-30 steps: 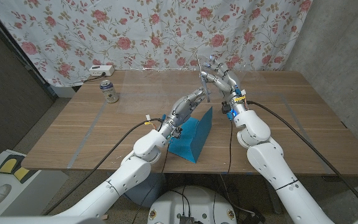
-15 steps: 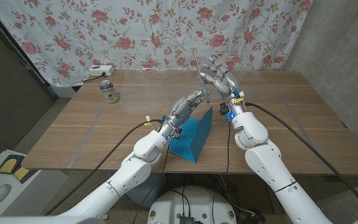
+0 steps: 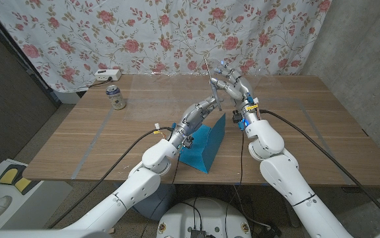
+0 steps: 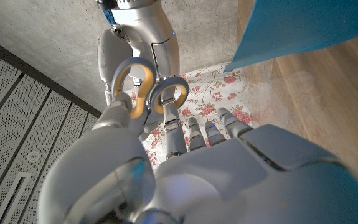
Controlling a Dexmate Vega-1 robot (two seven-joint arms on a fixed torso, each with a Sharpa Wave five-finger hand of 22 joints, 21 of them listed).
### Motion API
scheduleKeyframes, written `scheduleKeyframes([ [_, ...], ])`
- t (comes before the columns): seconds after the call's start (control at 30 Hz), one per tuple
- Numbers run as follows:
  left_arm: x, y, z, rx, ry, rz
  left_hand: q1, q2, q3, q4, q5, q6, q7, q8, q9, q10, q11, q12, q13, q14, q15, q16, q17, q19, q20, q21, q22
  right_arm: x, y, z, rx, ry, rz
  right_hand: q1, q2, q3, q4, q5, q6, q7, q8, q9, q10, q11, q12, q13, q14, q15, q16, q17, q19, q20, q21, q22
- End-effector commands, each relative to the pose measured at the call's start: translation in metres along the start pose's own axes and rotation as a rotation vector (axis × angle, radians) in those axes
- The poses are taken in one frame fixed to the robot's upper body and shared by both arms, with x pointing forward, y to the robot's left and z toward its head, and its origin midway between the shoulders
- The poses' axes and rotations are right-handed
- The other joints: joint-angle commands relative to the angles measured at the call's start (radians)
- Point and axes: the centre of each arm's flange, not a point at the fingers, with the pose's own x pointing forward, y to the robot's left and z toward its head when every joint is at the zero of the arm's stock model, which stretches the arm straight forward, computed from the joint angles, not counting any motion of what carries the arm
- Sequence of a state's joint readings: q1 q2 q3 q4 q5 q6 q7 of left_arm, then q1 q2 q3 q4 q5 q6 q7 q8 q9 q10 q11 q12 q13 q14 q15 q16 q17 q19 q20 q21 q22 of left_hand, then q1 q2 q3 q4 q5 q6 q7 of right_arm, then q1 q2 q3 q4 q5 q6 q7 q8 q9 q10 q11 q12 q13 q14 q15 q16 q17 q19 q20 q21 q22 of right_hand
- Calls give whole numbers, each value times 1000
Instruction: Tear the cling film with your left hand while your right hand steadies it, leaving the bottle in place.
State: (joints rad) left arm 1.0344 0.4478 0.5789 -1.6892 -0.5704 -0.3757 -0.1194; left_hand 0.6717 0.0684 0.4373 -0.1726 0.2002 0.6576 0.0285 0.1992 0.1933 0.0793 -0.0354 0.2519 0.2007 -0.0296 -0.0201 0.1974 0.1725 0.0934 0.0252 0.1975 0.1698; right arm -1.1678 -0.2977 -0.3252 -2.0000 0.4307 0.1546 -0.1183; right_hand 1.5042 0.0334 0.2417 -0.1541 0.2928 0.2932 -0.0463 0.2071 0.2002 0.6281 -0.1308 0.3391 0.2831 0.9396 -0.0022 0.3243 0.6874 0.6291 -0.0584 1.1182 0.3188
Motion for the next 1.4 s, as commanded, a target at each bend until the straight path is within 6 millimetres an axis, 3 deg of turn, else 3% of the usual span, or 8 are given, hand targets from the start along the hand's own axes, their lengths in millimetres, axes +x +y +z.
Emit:
scheduleKeyframes([
  [0.03, -1, -4, -1, 19, 5, 16, 21, -1, 1, -7, 7, 14, 6, 9, 2, 20, -2, 9, 4, 16, -1, 5, 2, 18, -2, 10, 3, -4, 5, -3, 9, 9, -5, 9, -3, 7, -2, 9, 6, -1, 6, 2, 8, -4, -2, 0, 146, -235, 0, 4, -5, -125, 8, 1],
  [0.63, -6, -6, 0, 5, -6, 31, 38, -26, -8, -2, 6, 13, 5, 3, 3, 23, 3, 6, 6, 48, -1, 3, 3, 44, -1, 11, 4, -4, 14, -7, 25, 10, -11, 7, -5, 8, -2, 11, 13, -2, 7, 2, 18, -10, 0, -1, 148, -235, -5, 4, -11, -123, 20, -6],
  [0.83, -9, -6, -1, 5, -4, 37, 51, -41, -17, 2, 6, 44, 3, 9, 4, 96, 3, 29, 7, 105, -10, 12, 3, 79, 2, 16, 5, -3, 10, -1, 21, -7, -30, 7, -5, 9, -2, 12, 16, -3, 7, 2, 18, -11, -1, -1, 149, -235, -7, 5, -13, -124, 25, -9],
  [1.07, -12, -7, -2, 1, -4, 45, 61, -43, -19, 3, 7, 88, 5, 22, 4, 100, 0, 27, 7, 112, -14, 7, 3, 85, 1, 14, 5, -2, 7, 3, 19, -20, -44, 6, -7, 10, -2, 12, 20, -4, 8, 2, 18, -12, -2, -1, 149, -235, -9, 5, -17, -123, 29, -13],
  [1.4, -11, -8, -3, 2, -7, 39, 72, -42, -20, 5, 7, 67, 8, 6, 1, 90, -7, 19, 7, 107, -14, -1, 4, 82, -1, 9, 6, -5, 12, -2, 41, -10, -39, 5, -7, 11, -1, 14, 25, -4, 8, 2, 20, -12, -3, -2, 150, -235, -12, 5, -21, -123, 38, -18],
])
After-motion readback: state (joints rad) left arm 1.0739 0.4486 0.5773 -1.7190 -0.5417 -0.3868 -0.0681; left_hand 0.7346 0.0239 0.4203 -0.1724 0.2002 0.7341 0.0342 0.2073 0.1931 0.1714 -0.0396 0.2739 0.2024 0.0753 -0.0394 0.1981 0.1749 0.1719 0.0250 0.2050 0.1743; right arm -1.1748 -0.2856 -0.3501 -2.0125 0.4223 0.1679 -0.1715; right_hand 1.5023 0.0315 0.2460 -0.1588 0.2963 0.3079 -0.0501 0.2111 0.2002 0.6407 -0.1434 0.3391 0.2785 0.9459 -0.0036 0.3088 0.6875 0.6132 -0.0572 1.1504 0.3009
